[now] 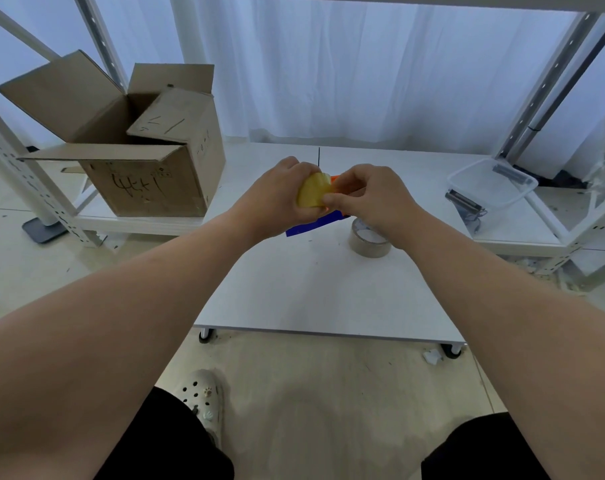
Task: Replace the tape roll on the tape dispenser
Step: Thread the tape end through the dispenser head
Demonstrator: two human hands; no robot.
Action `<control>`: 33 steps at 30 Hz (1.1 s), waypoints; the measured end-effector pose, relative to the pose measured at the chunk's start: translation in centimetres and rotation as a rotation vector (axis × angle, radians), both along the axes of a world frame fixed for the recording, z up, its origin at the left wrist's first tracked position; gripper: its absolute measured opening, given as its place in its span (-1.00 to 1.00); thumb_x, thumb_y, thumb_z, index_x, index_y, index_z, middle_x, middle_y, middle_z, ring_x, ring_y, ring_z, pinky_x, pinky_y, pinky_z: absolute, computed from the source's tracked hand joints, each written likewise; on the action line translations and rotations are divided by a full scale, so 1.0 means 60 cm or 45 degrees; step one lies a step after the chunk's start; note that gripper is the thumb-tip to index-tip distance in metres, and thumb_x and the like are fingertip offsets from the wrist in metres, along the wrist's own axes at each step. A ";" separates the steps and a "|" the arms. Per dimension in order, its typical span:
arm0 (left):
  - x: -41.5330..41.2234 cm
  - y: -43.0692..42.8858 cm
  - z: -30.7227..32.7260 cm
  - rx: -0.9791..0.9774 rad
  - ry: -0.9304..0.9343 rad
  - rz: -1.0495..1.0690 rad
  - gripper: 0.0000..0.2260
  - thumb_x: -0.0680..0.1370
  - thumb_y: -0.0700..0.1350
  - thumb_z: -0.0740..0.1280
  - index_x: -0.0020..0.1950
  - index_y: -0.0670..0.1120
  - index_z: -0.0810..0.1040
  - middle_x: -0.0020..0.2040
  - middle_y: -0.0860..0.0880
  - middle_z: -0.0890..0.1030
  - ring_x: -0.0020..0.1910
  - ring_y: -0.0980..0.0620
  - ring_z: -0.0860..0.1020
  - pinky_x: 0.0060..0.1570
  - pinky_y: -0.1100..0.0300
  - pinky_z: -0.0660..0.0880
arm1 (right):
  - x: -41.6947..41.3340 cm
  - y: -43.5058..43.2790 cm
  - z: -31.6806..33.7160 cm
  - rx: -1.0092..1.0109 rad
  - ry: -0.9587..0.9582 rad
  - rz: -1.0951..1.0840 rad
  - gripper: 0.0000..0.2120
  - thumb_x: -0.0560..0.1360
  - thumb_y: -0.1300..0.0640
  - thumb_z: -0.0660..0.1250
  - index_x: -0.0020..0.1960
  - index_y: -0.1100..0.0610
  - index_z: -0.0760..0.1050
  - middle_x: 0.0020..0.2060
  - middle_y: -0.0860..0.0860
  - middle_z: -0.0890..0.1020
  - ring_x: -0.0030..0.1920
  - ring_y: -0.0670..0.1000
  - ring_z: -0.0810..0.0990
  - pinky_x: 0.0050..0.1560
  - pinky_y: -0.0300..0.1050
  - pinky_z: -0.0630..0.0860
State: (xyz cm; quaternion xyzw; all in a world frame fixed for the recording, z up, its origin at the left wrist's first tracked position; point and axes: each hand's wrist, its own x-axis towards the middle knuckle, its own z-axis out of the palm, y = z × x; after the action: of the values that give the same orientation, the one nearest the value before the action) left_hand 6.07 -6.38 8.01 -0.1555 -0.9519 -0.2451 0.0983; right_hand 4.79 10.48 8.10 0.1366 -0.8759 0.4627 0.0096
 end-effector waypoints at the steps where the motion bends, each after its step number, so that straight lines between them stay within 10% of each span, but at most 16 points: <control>1: 0.000 0.000 0.001 -0.001 0.002 0.001 -0.45 0.42 0.10 0.43 0.34 -0.05 0.40 0.18 -0.05 0.47 0.01 0.11 0.38 -0.08 0.25 0.34 | 0.001 0.000 0.000 0.012 0.020 -0.006 -0.75 0.37 0.05 0.48 -0.04 0.16 0.57 -0.09 0.07 0.65 -0.03 0.08 0.64 0.08 0.09 0.58; 21: 0.005 0.009 0.007 0.037 0.060 0.006 -0.46 0.42 0.08 0.44 0.33 -0.05 0.40 0.18 -0.04 0.48 0.01 0.11 0.38 -0.07 0.25 0.31 | 0.002 -0.015 0.007 0.404 0.350 -0.115 -0.88 0.49 0.21 0.20 -0.21 0.21 0.38 -0.35 0.01 0.42 -0.32 -0.03 0.39 -0.37 -0.29 0.28; 27: 0.005 0.010 0.005 -0.018 0.058 -0.012 -0.43 0.42 0.12 0.43 0.36 -0.02 0.36 0.21 -0.04 0.47 0.02 0.12 0.38 -0.06 0.25 0.32 | 0.002 0.003 0.009 -0.017 0.089 -0.186 -0.89 0.43 0.26 0.26 -0.17 0.30 0.51 -0.17 0.29 0.62 -0.09 0.22 0.62 -0.03 0.06 0.58; 33: 0.014 0.014 0.008 0.094 -0.032 -0.010 -0.40 0.42 0.08 0.45 0.37 0.06 0.25 0.27 -0.04 0.44 0.04 0.03 0.47 -0.20 0.33 0.40 | 0.001 0.010 0.012 0.004 0.148 -0.058 -0.85 0.43 0.27 0.28 -0.03 0.10 0.47 -0.13 0.02 0.59 -0.08 0.11 0.62 -0.05 0.02 0.62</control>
State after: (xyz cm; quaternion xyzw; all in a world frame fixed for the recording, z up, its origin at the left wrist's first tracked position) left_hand 6.89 -5.56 8.46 -0.1526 -0.9427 -0.2825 0.0910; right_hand 4.86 11.07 8.81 0.1433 -0.8774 0.4524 0.0708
